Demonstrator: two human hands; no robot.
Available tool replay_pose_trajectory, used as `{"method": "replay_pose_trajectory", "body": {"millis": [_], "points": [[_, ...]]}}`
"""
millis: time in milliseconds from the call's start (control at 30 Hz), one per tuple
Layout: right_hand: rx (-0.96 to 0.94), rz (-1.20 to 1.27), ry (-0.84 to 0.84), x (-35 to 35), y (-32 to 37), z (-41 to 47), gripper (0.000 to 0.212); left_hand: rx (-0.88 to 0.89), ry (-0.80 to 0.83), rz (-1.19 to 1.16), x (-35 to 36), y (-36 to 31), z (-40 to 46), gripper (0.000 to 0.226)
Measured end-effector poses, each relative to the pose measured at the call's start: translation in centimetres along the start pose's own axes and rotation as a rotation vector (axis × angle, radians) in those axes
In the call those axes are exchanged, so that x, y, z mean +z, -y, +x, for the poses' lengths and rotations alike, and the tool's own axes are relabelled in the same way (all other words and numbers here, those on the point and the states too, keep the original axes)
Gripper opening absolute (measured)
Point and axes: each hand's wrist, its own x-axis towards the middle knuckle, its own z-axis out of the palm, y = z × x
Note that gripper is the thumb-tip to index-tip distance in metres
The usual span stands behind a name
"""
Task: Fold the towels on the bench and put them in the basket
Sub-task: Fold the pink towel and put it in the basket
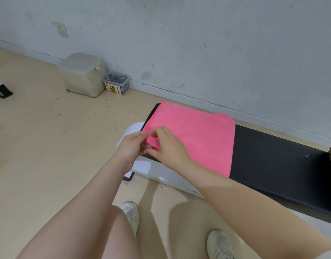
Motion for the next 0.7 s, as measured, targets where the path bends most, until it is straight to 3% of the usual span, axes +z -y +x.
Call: {"method": "replay_pose_trajectory", "body": {"millis": [67, 167, 233, 333, 467, 600, 700], "points": [[0.026, 0.054, -0.084, 0.7, 0.3, 1.0, 0.024, 0.019, -0.015, -0.03, -0.2, -0.1, 0.0, 0.023], [0.113, 0.205, -0.131, 1.5, -0.2, 1.7, 0.007, 0.052, -0.245, 0.038, -0.7, 0.8, 0.7, 0.018], [0.202, 0.32, -0.168, 1.8, -0.6, 1.8, 0.004, 0.019, -0.34, 0.138, -1.2, 2.0, 1.3, 0.018], [0.299, 0.427, -0.267, 1.6, -1.1, 1.6, 0.007, -0.034, -0.321, 0.195, -1.4, 3.4, 2.0, 0.016], [0.265, 0.352, -0.334, 1.4, -0.6, 1.4, 0.009, 0.044, -0.337, 0.265, -1.2, 3.7, 2.6, 0.019], [0.238, 0.202, -0.353, 1.3, 1.1, 1.9, 0.004, 0.159, -0.347, 0.487, -0.9, 3.4, 2.8, 0.014], [0.257, 0.124, -0.452, 0.3, 1.6, 2.5, 0.006, 0.212, -0.304, 0.392, -0.3, 2.7, 2.0, 0.02]]}}
